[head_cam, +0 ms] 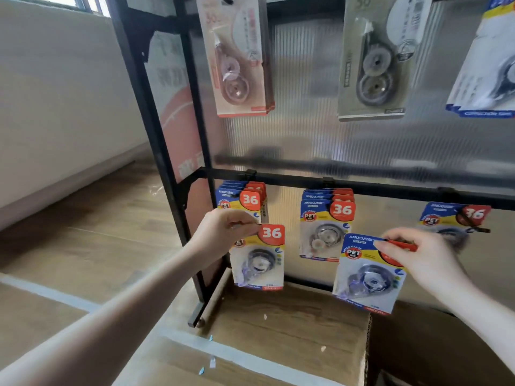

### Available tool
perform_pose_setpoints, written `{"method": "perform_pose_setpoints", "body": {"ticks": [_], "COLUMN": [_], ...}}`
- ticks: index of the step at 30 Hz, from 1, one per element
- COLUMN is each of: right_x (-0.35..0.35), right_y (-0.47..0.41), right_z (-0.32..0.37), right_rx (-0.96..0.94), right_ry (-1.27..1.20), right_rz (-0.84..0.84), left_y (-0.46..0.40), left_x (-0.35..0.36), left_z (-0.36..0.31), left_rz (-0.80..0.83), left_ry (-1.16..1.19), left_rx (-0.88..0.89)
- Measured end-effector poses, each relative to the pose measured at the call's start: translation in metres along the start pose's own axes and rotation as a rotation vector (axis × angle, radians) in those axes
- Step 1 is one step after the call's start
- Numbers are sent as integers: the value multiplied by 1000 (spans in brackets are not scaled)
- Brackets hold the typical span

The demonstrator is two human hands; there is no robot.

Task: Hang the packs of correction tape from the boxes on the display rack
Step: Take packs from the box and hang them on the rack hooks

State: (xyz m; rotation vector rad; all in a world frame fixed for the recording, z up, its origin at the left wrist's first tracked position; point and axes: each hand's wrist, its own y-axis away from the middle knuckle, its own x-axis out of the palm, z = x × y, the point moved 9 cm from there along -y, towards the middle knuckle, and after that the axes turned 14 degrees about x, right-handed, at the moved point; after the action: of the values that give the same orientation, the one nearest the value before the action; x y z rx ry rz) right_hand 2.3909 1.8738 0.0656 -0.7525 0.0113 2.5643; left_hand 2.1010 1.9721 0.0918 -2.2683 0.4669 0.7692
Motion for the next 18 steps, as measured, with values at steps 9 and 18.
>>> {"method": "perform_pose_setpoints", "body": {"ticks": [9, 18], "right_x": [19, -40], "right_y": [-3, 7], "right_z": [3, -11], "right_rx": [16, -1], "right_ry": [14, 5], "right_rz": [31, -79], "left_y": [-12, -25], "left_x": [-23, 19], "left_z": [40, -7], "left_rz": [-140, -57], "left_ry": [-25, -36], "left_rx": [-25, 44]}}
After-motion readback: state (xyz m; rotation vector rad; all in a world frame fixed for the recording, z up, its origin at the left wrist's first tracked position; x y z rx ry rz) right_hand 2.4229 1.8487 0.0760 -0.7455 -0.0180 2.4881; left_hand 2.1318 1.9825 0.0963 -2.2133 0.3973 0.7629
